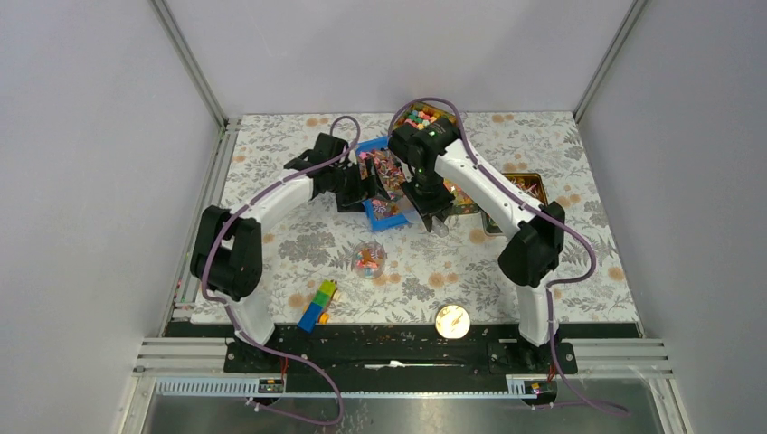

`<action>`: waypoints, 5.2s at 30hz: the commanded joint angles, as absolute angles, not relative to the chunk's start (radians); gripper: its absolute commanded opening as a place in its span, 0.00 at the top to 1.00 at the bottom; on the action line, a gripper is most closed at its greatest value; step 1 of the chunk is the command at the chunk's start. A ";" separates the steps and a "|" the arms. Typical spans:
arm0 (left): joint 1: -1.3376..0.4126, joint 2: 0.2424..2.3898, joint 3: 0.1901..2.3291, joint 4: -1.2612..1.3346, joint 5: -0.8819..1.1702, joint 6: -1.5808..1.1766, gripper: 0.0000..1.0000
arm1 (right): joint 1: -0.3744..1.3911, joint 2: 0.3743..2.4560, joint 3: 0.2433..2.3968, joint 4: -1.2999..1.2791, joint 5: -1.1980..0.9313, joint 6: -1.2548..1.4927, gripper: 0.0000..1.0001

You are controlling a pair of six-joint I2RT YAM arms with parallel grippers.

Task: Pack the candies
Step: Move the storage box to the center of the board, then scoop the fake candies from the storage box, then place the fake candies in the packing bottle.

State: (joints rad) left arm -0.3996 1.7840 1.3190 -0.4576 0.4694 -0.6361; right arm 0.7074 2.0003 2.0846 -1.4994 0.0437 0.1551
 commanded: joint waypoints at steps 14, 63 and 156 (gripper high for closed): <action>-0.319 1.581 1.293 -0.605 0.310 -0.501 0.11 | 0.734 2.166 2.267 -1.697 0.147 0.235 1.00; -0.314 1.585 1.330 -0.686 0.273 -0.426 0.09 | 0.625 2.478 2.498 -1.693 0.027 0.232 1.00; -0.318 1.279 1.022 -0.540 0.267 -0.652 0.08 | 0.907 1.709 1.570 -1.293 -0.317 0.064 1.00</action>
State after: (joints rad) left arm -0.3187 1.3117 1.0294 -0.5415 0.3042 -0.6483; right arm 0.8909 1.7359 1.5734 -1.2873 -0.2218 0.0795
